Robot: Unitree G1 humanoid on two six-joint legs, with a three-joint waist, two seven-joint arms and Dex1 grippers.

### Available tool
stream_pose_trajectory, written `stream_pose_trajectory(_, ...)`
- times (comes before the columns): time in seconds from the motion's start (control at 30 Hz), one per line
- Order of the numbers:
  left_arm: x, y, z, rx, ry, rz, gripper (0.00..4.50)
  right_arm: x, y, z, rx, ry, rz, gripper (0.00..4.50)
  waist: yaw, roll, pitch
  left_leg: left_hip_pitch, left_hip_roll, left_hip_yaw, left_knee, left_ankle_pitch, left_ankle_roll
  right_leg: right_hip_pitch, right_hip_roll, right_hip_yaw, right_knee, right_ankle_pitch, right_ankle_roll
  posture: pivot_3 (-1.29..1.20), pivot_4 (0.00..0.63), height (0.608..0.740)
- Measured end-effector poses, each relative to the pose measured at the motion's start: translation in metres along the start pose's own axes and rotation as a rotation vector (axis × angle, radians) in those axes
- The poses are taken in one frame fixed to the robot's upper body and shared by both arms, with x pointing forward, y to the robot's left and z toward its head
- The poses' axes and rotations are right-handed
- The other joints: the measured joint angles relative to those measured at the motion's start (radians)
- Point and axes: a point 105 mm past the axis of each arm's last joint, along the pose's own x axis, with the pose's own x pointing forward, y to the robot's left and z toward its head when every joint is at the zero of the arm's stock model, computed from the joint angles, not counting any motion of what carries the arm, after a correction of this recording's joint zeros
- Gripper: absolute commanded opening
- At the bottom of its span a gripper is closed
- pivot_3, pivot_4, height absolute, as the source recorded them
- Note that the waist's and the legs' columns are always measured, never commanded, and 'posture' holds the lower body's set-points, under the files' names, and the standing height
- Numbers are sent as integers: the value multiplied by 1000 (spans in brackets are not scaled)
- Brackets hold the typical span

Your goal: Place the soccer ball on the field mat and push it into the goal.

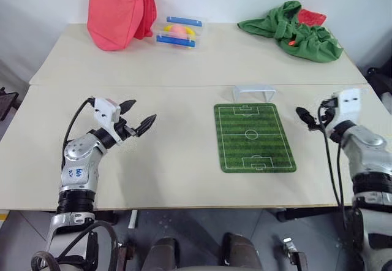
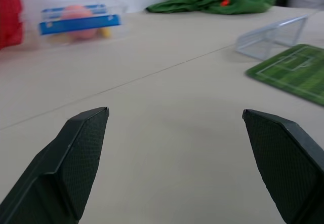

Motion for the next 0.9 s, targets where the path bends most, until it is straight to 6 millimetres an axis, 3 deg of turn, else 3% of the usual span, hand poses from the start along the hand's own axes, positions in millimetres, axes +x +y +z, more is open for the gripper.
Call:
stream_pose_trajectory(0.27, -15, -8, -10, -15, 24, 34, 4500, 3, -3, -26, 77, 74, -33, 4451, -2, 0, 0, 0, 0, 0, 1, 0, 0, 0, 0, 0, 0, 0, 0, 0, 150, 740)
stream_pose_trajectory(0.53, -17, -6, -7, -19, 12, 63, 4500, 2, -7, -35, 162, 107, -63, 4451, -2, 0, 0, 0, 0, 0, 1, 0, 0, 0, 0, 0, 0, 0, 0, 0, 150, 740)
stream_pose_trajectory(0.63, -17, -6, -7, -21, 11, 64, 4500, 1, -9, -35, 213, 103, -73, 3883, -1, 0, 0, 0, 0, 0, 1, 0, 0, 0, 0, 0, 0, 0, 0, 0, 150, 740)
stream_pose_trajectory(0.8, -16, -7, -5, -24, 5, 50, 4500, 0, -9, -35, 258, 106, -66, 2088, -2, 0, 0, 0, 0, 0, 1, 0, 0, 0, 0, 0, 0, 0, 0, 0, 150, 740)
stream_pose_trajectory(0.9, -13, -8, -2, -28, -7, 31, 4500, -2, -8, -35, 253, 106, -47, 1240, -2, 0, 0, 0, 0, 1, 1, 0, 0, 0, 0, 0, 0, 0, 0, 0, 150, 740)
